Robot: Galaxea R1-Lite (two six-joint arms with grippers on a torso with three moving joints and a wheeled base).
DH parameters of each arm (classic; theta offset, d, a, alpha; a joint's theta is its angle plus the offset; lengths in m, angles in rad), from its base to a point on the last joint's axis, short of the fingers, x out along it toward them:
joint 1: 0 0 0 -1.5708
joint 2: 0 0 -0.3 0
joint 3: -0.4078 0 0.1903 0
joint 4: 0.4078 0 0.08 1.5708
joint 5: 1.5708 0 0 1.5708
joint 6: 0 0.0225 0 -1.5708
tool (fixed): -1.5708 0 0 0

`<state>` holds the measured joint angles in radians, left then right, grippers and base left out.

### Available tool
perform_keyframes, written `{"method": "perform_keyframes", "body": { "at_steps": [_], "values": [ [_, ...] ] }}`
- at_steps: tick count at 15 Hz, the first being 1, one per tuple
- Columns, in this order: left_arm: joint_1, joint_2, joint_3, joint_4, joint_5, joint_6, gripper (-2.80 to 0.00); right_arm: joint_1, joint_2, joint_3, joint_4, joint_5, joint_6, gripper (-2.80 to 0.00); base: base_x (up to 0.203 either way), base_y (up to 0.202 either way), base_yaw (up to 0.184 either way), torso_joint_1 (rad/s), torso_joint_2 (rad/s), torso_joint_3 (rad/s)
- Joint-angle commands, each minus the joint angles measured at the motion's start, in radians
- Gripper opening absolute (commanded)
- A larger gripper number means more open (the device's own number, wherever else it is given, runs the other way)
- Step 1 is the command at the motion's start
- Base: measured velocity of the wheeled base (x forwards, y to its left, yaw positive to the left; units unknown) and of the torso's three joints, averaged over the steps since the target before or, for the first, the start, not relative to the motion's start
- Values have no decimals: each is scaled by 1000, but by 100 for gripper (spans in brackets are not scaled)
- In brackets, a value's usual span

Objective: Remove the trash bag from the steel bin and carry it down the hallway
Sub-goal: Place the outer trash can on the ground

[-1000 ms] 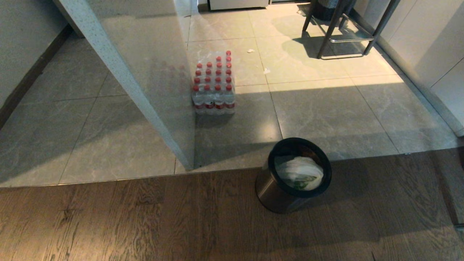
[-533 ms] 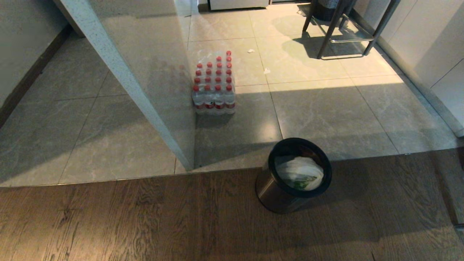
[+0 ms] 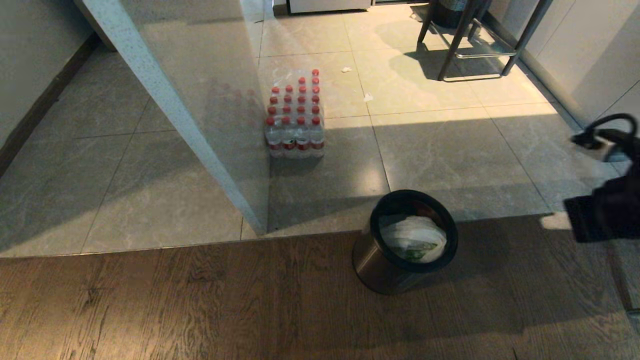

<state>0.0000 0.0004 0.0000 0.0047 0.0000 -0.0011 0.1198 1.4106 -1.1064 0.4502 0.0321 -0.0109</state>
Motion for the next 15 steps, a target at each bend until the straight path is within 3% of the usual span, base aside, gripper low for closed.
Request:
{"method": "perform_keyframes", "body": {
  "at_steps": [1, 4, 10, 12, 15],
  "values": [
    [0, 0, 0, 0, 2, 0, -280, 80, 293, -25, -146, -5, -7, 0, 0, 0, 0, 0, 0, 0],
    [0, 0, 0, 0, 0, 0, -280, 221, 443, -80, -299, -15, -19, 0, 0, 0, 0, 0, 0, 0],
    [0, 0, 0, 0, 2, 0, -280, 383, 625, -197, -341, -66, 43, 0, 0, 0, 0, 0, 0, 0],
    [0, 0, 0, 0, 1, 0, -280, 424, 685, -230, -363, -132, 47, 0, 0, 0, 0, 0, 0, 0],
    [0, 0, 0, 0, 2, 0, -280, 435, 773, -261, -431, -147, 13, 0, 0, 0, 0, 0, 0, 0]
  ]
}}
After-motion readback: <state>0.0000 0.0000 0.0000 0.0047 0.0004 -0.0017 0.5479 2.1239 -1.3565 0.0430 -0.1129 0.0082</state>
